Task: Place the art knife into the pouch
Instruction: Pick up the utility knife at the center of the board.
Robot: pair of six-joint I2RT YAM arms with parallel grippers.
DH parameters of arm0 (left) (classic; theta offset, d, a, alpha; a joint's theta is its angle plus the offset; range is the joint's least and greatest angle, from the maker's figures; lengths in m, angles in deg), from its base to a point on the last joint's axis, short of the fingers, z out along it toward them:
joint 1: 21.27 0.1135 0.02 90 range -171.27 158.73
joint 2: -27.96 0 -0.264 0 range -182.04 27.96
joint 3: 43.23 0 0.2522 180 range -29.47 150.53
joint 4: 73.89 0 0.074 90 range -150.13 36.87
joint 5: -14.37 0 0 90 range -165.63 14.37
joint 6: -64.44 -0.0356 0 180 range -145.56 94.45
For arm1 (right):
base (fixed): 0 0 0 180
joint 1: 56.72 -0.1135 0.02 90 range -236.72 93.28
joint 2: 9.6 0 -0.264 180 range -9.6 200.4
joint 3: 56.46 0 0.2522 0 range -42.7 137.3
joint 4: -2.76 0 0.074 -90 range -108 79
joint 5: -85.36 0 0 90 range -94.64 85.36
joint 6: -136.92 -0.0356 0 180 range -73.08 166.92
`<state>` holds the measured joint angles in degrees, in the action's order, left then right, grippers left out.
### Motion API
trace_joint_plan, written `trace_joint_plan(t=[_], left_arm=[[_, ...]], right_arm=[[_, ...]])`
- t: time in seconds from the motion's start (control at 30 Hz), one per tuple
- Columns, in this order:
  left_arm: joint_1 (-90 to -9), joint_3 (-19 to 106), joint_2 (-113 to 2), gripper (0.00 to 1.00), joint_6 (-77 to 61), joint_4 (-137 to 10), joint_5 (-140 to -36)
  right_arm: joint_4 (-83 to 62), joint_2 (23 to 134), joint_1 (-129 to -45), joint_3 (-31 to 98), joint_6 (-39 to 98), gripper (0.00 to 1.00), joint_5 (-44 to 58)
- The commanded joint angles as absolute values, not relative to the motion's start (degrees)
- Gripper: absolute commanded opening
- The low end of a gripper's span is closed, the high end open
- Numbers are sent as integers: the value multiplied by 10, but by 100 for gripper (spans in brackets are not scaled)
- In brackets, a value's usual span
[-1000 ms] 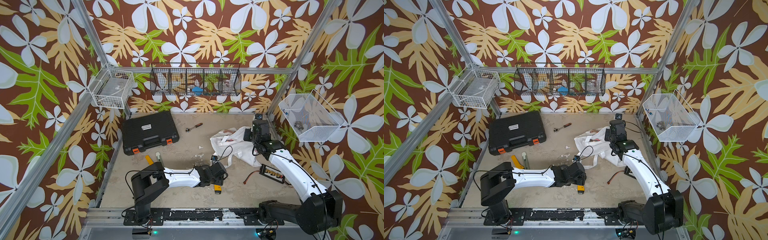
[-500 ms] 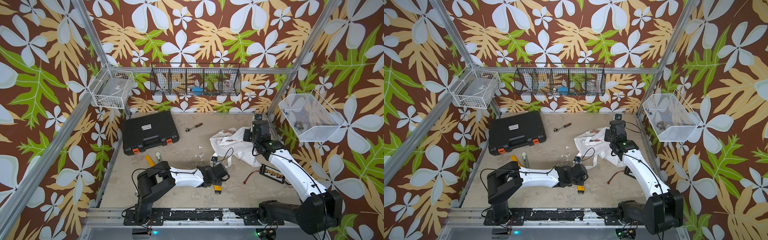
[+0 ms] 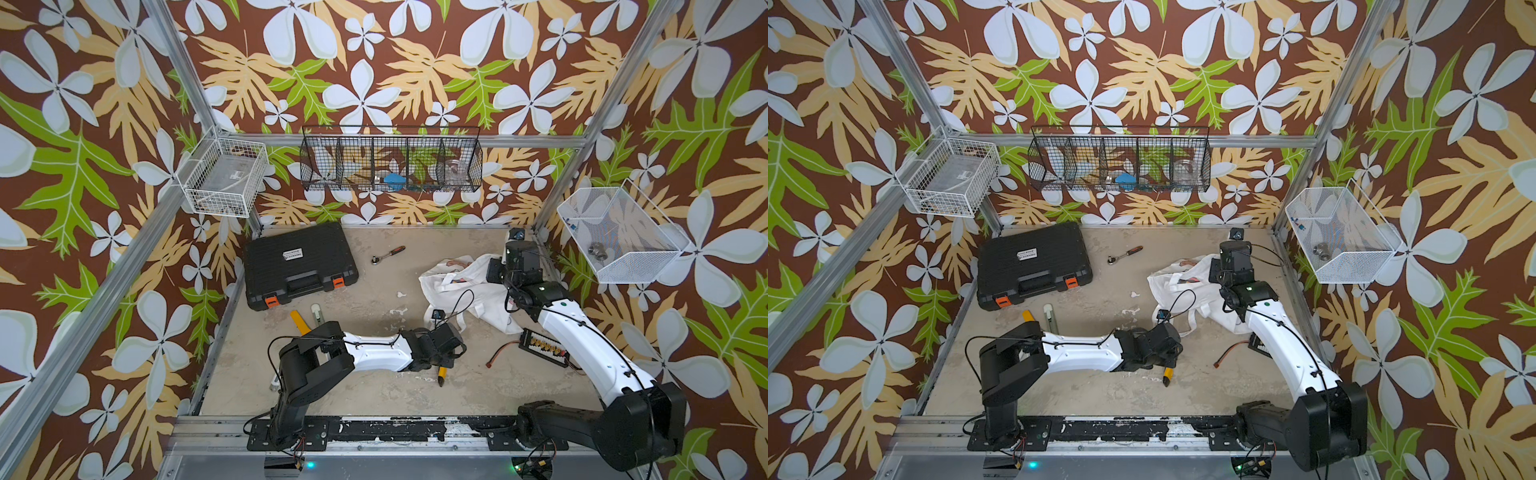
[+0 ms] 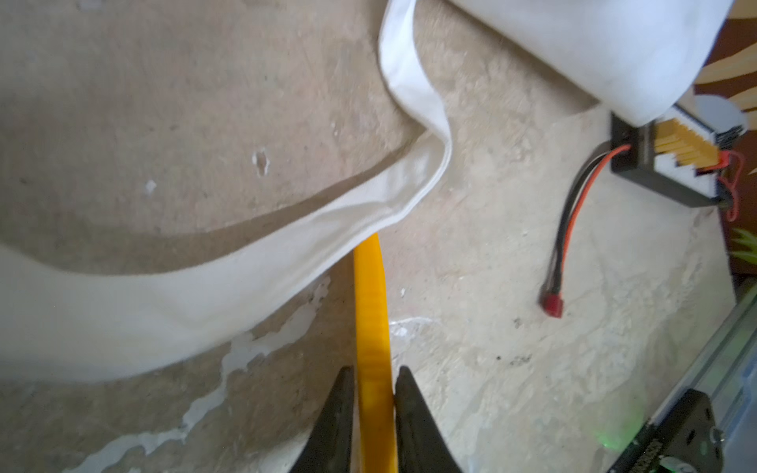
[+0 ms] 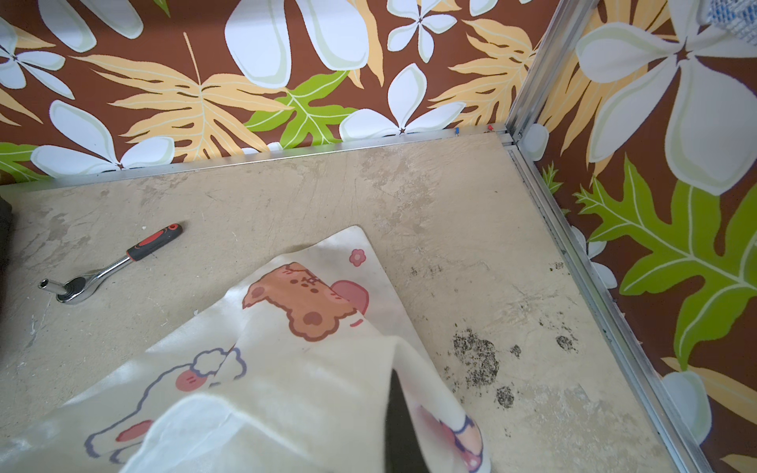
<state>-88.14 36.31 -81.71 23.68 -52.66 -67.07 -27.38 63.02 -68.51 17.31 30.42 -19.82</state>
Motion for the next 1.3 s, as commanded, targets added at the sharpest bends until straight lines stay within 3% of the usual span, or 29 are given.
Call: trace_joint_plan(t=[0.0,0.37,0.63,0.73,1.27], left_arm=[[-883,362,-811,6,222,-462,-675],[-883,378,-796,14,199,-436,-664],[-884,391,-764,42,172,-412,-637],[-894,407,-773,47,161,-390,-622],[-950,473,-840,50,125,-356,-565]], right_arm=[[-261,629,-685,172,298,0,-200],[-266,626,-685,178,298,0,-202],[-268,626,-685,180,300,0,-204],[-274,622,-685,185,301,0,-209],[-289,593,-624,191,290,0,-188]])
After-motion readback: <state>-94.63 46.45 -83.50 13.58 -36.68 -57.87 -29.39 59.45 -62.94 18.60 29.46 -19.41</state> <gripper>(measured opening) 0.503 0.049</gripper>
